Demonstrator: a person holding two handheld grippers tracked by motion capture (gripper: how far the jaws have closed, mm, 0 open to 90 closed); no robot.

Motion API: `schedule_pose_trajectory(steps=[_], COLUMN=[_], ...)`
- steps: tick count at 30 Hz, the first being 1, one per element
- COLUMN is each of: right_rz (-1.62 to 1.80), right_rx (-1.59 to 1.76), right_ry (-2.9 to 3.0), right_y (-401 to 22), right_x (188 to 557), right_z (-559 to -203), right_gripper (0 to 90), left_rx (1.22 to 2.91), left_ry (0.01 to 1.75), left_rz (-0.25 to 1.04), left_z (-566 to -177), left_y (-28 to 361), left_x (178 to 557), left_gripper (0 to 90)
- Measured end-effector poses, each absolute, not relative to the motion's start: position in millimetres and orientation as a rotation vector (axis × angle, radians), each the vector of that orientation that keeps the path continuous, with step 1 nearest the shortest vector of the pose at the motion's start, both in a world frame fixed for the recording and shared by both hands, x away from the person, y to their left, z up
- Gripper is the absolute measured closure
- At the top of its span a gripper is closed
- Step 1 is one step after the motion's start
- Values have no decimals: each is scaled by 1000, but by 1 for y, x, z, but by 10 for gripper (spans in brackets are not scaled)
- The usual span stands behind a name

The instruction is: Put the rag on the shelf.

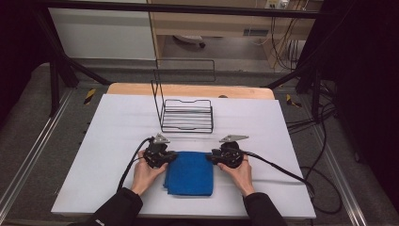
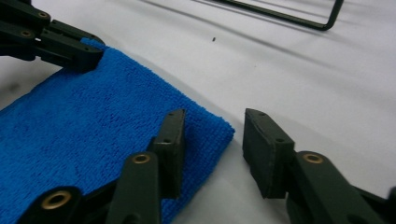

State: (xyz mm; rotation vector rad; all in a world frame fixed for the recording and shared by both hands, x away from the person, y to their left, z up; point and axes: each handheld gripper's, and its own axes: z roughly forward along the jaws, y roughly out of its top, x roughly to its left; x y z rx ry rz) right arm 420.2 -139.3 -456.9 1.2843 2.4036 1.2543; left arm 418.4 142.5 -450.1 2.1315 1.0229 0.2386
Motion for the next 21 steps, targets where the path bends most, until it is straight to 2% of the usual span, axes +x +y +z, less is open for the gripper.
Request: schedule_pose_trajectory(steps=[11,21], right_rz=[1292,1312], right_rx=[1349,1372], right_ry=[2429,2421], right_y=[-138,-139], right_x=[420,419], right_z=[-458,-454], right_gripper=[817,852], left_rx=[2123,2103], left_ry=[1017,1029], left_rz=[232,189], left_z=[-451,-450], left_y=[144,147], left_x=[419,421], left_gripper=[812,829])
